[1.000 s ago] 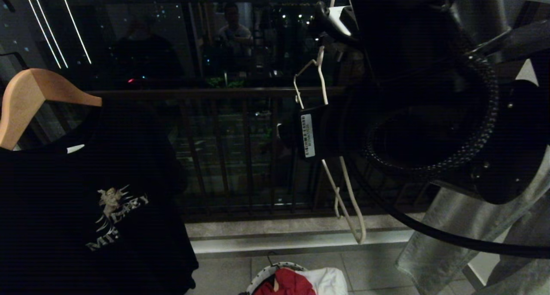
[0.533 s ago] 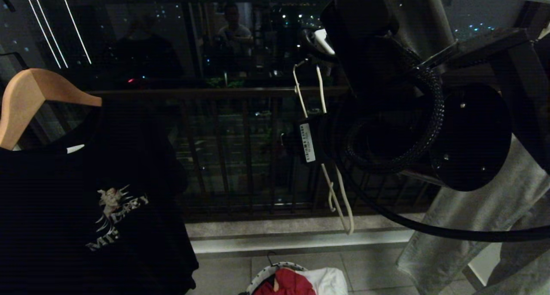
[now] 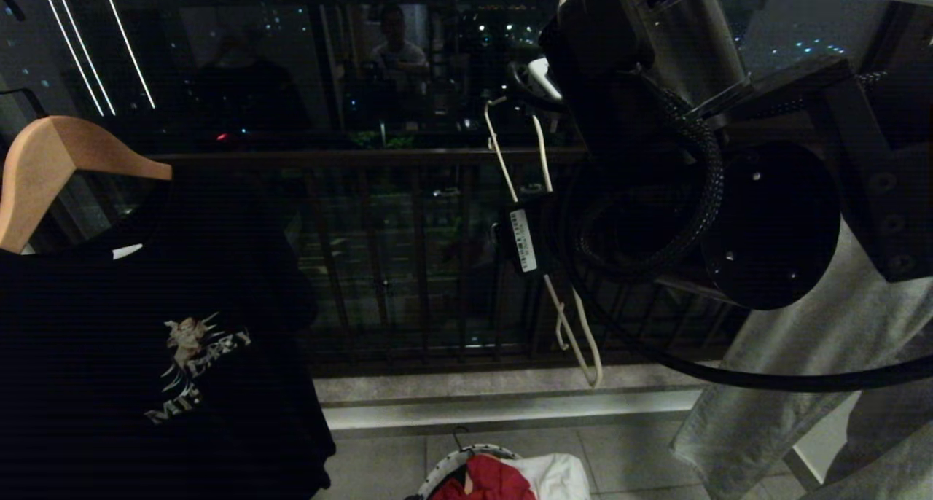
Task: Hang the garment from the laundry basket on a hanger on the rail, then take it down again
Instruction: Pick up the clothes rack on the clothesline
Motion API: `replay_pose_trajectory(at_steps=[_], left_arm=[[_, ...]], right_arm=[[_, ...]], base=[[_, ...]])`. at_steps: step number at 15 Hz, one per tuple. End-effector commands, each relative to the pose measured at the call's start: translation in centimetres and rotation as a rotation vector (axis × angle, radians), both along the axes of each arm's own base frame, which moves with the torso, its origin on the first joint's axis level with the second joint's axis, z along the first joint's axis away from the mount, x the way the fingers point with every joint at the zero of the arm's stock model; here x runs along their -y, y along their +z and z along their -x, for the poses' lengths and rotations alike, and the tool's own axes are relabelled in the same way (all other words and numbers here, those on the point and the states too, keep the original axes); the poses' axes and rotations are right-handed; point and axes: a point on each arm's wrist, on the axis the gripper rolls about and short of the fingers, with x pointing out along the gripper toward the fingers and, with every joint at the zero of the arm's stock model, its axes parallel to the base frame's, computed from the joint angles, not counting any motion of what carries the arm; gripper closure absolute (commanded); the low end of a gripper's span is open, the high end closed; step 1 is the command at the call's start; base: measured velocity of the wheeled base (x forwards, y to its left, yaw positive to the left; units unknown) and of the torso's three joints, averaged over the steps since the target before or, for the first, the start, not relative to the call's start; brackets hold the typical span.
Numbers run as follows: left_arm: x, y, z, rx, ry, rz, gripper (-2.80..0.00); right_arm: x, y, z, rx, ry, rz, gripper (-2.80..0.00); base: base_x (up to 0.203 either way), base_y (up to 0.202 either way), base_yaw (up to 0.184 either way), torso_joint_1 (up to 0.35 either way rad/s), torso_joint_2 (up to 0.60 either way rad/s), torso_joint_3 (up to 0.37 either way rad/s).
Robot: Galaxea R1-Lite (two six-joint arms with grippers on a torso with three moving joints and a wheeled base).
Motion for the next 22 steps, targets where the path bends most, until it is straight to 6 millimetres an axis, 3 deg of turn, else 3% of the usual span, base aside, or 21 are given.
replay_pose_trajectory(at_steps=[1, 17, 22], left_arm=[[0.0, 0.0, 0.0, 0.0, 0.0, -0.001, 0.0], [0.0, 0.0, 0.0, 0.0, 0.0, -0.001, 0.0], [0.0, 0.0, 0.0, 0.0, 0.0, 0.0, 0.0]], right_arm=[[0.0, 0.0, 0.0, 0.0, -0.003, 0.002, 0.0], [0.2, 0.2, 0.1, 0.005, 0.001, 0.009, 0.0], [1.2, 1.5, 0.9, 0.031, 0.001, -0.023, 0.0]], base=[[0.0, 0.0, 0.0, 0.0, 0.0, 0.0], [0.0, 0.0, 0.0, 0.0, 0.0, 0.0], [0.0, 0.0, 0.0, 0.0, 0.0, 0.0]])
